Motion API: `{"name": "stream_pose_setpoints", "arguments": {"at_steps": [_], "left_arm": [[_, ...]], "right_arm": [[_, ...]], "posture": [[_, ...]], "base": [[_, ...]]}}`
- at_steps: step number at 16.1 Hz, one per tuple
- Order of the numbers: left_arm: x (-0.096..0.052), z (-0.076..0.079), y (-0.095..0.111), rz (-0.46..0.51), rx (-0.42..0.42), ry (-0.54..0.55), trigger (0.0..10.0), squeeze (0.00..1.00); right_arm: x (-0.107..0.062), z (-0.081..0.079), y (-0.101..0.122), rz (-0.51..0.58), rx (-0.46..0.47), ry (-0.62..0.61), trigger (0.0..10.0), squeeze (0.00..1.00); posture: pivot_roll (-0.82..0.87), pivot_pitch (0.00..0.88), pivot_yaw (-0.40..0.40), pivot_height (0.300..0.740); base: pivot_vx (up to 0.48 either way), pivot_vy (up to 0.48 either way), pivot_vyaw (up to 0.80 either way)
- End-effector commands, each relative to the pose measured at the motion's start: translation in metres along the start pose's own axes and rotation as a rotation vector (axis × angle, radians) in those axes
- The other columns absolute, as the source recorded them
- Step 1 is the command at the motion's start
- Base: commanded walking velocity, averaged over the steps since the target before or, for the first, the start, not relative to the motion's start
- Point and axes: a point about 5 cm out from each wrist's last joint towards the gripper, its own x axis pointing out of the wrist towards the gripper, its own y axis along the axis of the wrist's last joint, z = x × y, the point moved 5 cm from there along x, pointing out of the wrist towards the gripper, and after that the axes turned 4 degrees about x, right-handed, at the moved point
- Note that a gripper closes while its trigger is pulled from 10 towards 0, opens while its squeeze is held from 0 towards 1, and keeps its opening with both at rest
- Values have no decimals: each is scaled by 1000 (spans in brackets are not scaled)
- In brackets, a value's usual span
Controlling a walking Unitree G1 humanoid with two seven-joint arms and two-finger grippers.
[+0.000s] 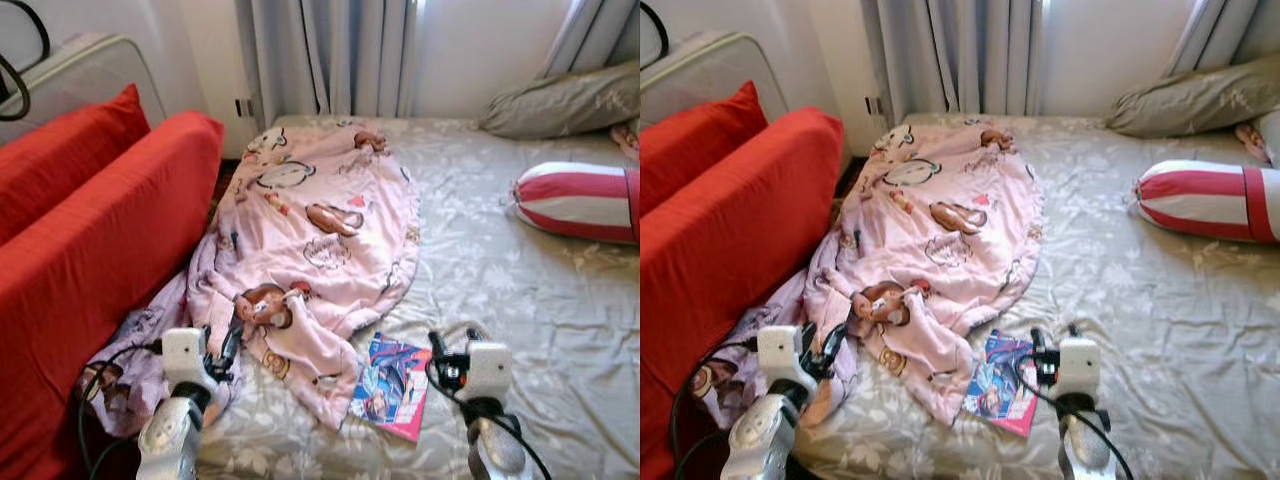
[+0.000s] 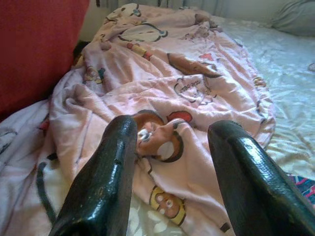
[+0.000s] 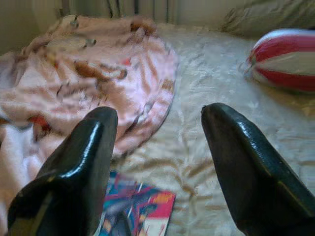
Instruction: Clean up the room
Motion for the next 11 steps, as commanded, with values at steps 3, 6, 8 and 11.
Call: {"name": "stream_pose_setpoints", "arguments": {"at_steps": [3,6,8,11], "left_arm": [[-2,-4,5,8,0,2,10000,0],[-7,-8,0,-14,7,3,10000,0],[-6,-7,2,-11,3,2,10000,0],[-3,-4,3,-10,-5,-8,10000,0]], "right_arm": [[1,-3,6,1,-41,4,10000,0],[-4,-2,-6,-58,-55,-11,10000,0],[-4,-3,-5,-60,-58,-8,10000,0],[-1,-5,-5,-71,-66,4,10000,0]], "posture": [[-80,51,27,740],[-84,52,23,740],[-89,49,21,740],[-89,37,20,710]], "base": [[0,0,0],[0,0,0],[0,0,0],[0,0,0]]}}
